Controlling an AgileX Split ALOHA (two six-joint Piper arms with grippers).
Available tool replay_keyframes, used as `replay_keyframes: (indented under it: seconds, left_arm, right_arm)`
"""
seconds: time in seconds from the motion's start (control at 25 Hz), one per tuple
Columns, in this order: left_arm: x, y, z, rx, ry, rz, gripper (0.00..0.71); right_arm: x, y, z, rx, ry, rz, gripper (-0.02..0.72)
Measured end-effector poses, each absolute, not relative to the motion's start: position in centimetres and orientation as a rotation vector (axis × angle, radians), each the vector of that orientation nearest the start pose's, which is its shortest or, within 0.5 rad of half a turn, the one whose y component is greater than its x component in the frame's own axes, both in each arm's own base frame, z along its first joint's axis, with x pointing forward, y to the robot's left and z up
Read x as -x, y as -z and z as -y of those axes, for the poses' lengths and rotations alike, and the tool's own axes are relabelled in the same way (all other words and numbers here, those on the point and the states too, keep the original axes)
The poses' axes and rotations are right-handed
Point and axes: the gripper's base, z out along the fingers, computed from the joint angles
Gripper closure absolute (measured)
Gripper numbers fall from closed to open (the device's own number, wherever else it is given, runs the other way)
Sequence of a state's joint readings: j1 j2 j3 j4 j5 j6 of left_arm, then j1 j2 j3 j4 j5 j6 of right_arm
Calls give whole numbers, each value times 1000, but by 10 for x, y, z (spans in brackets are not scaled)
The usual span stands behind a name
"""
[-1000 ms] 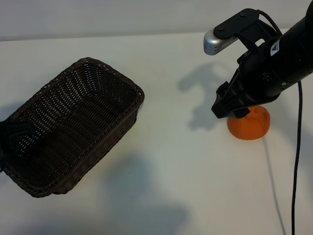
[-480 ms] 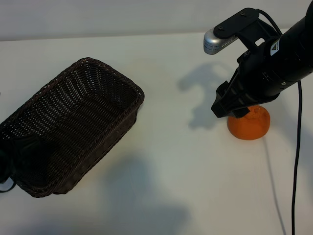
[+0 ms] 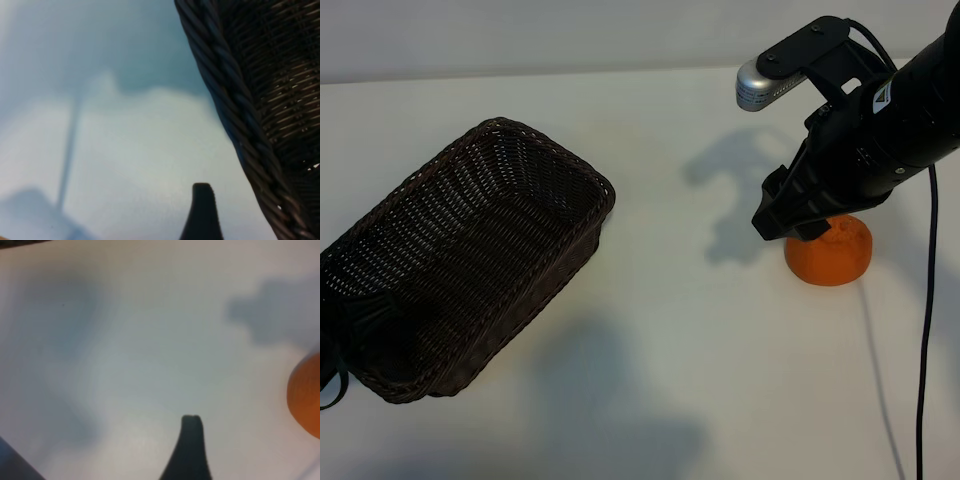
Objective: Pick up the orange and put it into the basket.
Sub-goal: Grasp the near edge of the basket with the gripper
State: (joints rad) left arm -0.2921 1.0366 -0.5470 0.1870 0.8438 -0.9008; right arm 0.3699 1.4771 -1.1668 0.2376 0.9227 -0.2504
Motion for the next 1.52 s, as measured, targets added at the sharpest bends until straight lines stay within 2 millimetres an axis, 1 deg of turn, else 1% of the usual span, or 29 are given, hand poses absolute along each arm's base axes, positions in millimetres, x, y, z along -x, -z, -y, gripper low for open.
replay_keyframes:
  seconds: [0.28,0.44,0.56,0.76,0.96,1.32,1.52]
  left_arm:
    - [-154,-220,33,745,69,-2688,120]
    - [-146,-202,28,798,32,-2675,120]
    - [-145,-196,26,841,57,-2604,120]
    - [-152,-196,21,887,87,-2496,120]
    - [-157,-198,23,874,151,-2449,120]
    - [-162,-199,25,886,213,-2407,120]
    - [-169,-189,18,925,159,-2432,120]
  right_arm:
    - [-273,-293,-125,687,-350,-2624,109]
    - [-273,-293,-125,688,-350,-2623,109]
    - [-273,-293,-125,688,-351,-2624,109]
    - [-272,-293,-125,686,-356,-2626,109]
    - [-272,-293,-125,687,-360,-2633,109]
    - [-271,-293,-125,687,-363,-2635,109]
    - [-271,-293,-126,686,-370,-2639,109]
